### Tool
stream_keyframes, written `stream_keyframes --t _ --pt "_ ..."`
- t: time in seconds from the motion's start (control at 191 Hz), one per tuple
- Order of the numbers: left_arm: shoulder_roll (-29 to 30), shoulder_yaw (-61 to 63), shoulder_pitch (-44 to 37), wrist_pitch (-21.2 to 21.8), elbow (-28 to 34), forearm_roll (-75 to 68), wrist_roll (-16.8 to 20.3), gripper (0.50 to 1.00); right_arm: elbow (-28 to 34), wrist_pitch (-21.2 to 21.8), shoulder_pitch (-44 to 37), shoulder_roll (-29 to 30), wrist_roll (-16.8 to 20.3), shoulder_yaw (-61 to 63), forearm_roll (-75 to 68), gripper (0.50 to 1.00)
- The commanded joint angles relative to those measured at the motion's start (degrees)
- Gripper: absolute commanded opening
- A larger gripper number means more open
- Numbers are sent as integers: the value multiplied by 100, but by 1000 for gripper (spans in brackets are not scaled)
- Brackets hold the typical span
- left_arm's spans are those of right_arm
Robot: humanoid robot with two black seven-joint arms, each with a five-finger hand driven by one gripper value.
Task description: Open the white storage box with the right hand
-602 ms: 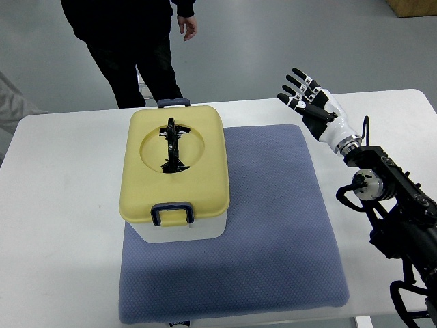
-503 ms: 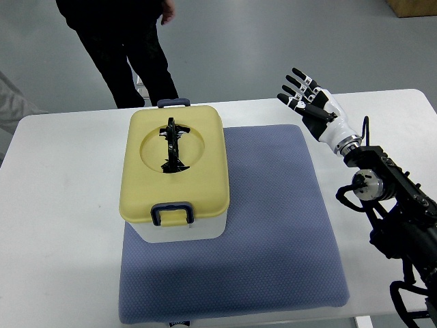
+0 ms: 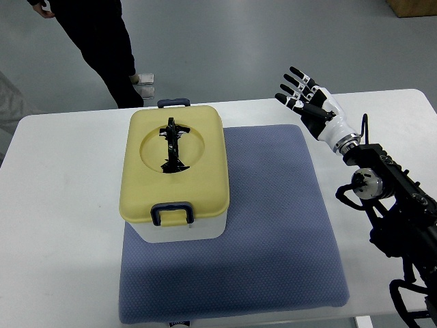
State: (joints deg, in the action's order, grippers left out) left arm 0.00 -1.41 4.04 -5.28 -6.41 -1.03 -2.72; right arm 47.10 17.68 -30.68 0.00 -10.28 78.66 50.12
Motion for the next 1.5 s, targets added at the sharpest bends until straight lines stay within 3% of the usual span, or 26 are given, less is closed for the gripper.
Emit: stream_keyframes --t 0.0,0.241,0.414,0.691,1.031,1.199,1.492 --pt "0 0 0 1 0 -2 0 1000 36 16 -44 0 0 0 41 917" --pt "0 0 0 1 0 -2 0 1000 45 69 -272 -123 0 -9 50 921" --pt "0 0 0 1 0 -2 0 1000 45 755 -377 -237 -9 26 59 921" --pt "0 0 0 10 9 -2 0 1000 89 772 -738 -343 -26 -9 771 919" --pt "0 0 0 10 9 -2 0 1000 546 1115 -1336 -765 -18 -721 1615 919" --pt "0 0 0 10 9 -2 0 1000 739 1431 -2223 -1019 -26 -1661 2379 919" --pt "0 0 0 10 9 -2 0 1000 836 1440 -4104 -1389 -26 -3744 2432 917"
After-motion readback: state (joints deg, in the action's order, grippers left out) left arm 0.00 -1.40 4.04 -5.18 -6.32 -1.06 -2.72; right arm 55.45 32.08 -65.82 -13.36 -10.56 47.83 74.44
